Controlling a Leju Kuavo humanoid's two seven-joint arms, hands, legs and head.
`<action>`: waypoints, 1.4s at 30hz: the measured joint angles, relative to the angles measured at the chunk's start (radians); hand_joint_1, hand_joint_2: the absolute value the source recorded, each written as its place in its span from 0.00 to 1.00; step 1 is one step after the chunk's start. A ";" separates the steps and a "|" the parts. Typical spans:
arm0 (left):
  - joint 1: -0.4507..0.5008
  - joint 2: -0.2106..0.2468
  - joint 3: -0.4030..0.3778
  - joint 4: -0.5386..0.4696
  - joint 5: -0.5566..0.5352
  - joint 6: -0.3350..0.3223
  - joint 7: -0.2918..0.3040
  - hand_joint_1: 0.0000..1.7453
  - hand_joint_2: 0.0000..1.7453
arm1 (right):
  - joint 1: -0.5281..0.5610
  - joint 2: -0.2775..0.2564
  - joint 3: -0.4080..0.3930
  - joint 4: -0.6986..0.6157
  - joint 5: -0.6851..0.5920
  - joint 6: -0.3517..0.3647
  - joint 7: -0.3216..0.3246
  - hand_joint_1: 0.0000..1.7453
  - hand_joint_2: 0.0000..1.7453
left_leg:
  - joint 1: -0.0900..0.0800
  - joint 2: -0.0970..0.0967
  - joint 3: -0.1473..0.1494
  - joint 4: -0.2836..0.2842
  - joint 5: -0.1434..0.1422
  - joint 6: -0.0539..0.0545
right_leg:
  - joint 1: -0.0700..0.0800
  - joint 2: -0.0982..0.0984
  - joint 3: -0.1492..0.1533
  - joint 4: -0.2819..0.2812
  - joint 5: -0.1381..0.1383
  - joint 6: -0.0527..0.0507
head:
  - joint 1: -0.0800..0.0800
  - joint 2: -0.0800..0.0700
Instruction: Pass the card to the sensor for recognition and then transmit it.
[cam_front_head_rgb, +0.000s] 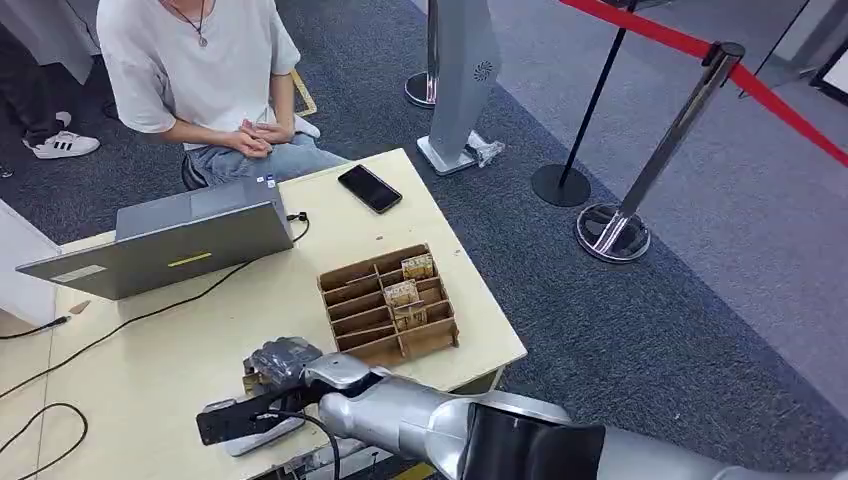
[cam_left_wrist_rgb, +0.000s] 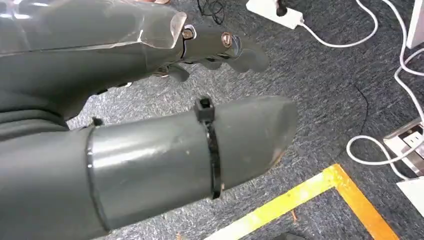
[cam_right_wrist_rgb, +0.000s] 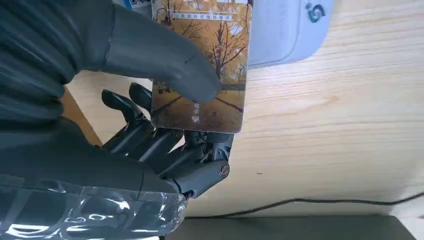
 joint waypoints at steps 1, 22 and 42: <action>0.000 0.000 0.000 0.000 0.000 0.000 0.000 0.00 0.00 | 0.000 0.000 0.000 -0.005 -0.001 0.002 -0.005 1.00 1.00 | 0.000 0.000 0.000 0.000 0.000 0.000 | 0.000 0.000 0.000 0.000 0.000 0.000 | 0.000 0.000; 0.012 0.010 0.001 0.000 0.034 -0.009 -0.036 0.00 0.00 | 0.057 -0.087 -0.142 -0.538 -0.272 0.176 -0.151 1.00 1.00 | 0.000 0.000 0.000 0.000 0.000 0.000 | 0.000 0.000 0.000 0.000 0.000 0.000 | 0.000 0.000; -0.004 0.005 -0.027 0.000 -0.021 -0.022 -0.030 0.00 0.00 | -0.050 -0.124 -0.341 -0.548 0.488 -0.531 -0.008 1.00 1.00 | 0.000 0.000 0.000 0.000 0.000 0.000 | 0.000 0.000 0.000 0.000 0.001 -0.001 | 0.000 0.000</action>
